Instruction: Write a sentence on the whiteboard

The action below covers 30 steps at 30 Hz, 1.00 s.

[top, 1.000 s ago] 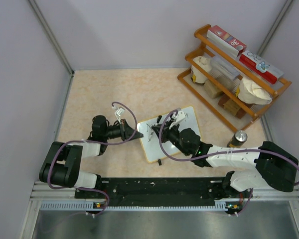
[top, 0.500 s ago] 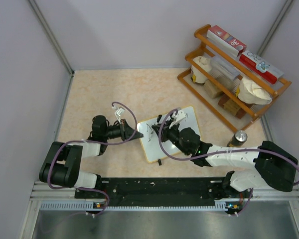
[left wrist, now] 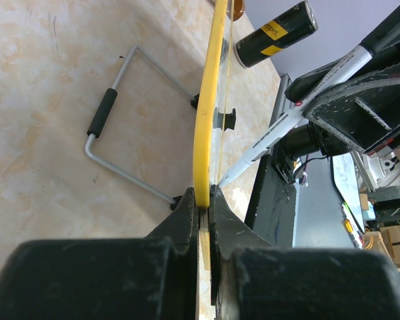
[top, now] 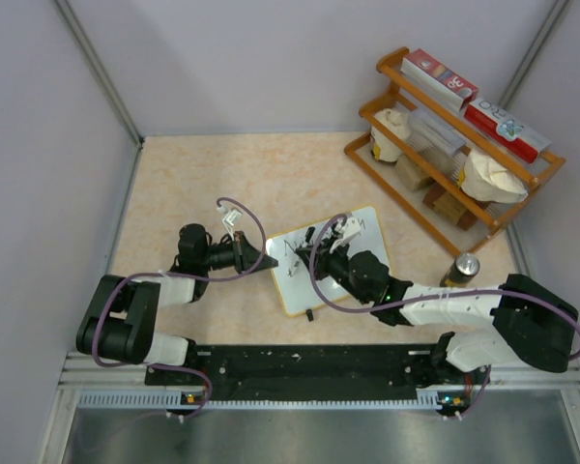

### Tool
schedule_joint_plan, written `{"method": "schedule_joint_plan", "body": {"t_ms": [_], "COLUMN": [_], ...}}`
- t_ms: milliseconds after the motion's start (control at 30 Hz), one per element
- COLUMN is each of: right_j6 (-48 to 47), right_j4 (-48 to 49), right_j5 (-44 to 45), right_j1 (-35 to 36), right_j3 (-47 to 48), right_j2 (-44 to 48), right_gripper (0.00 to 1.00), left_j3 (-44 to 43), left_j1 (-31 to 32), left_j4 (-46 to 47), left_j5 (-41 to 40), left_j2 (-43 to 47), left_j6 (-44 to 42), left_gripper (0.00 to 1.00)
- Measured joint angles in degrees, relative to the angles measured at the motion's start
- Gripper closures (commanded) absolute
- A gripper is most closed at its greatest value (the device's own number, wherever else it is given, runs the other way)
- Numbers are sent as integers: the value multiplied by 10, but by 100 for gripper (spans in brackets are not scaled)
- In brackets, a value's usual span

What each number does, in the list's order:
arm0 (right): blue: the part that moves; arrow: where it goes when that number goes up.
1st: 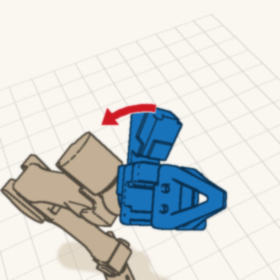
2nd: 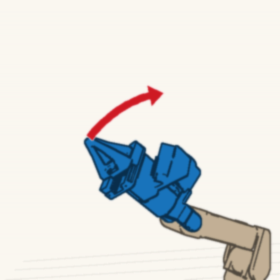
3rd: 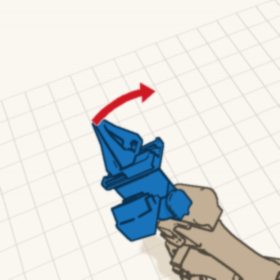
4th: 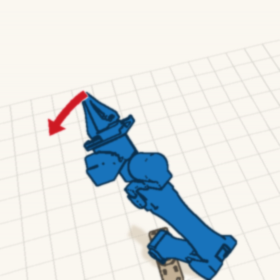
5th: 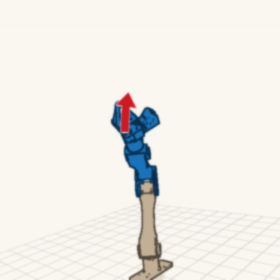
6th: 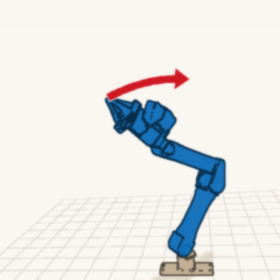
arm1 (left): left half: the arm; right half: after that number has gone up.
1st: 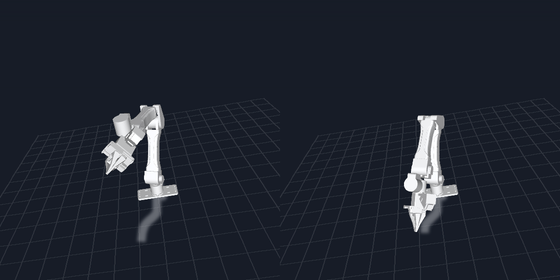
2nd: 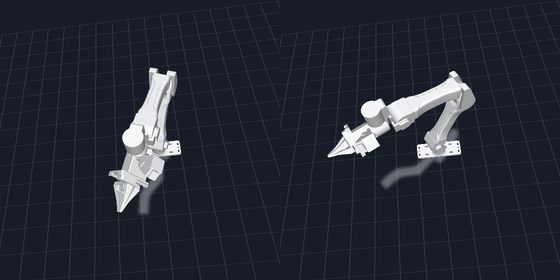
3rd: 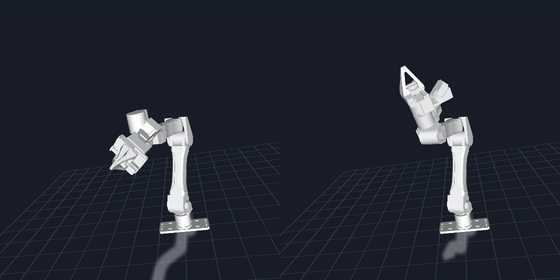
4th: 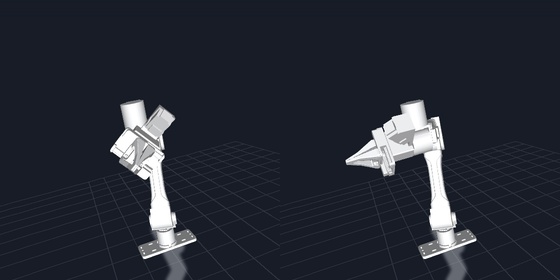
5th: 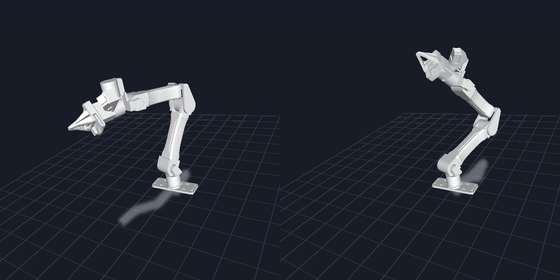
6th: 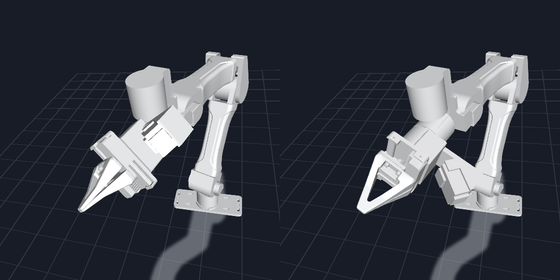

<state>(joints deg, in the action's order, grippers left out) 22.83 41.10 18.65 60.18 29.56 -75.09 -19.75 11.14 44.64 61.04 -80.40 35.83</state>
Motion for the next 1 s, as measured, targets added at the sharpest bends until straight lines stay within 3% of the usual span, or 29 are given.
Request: {"method": "schedule_joint_plan", "body": {"t_ms": [1000], "right_j6": [4], "right_j4": [-26], "right_j5": [3], "right_j1": [-15], "right_j3": [-16], "right_j2": [53], "right_gripper": [100], "left_j3": [0], "left_j1": [0], "left_j4": [0], "left_j5": [0], "left_j2": [0], "left_j6": [0], "left_gripper": [100]}}
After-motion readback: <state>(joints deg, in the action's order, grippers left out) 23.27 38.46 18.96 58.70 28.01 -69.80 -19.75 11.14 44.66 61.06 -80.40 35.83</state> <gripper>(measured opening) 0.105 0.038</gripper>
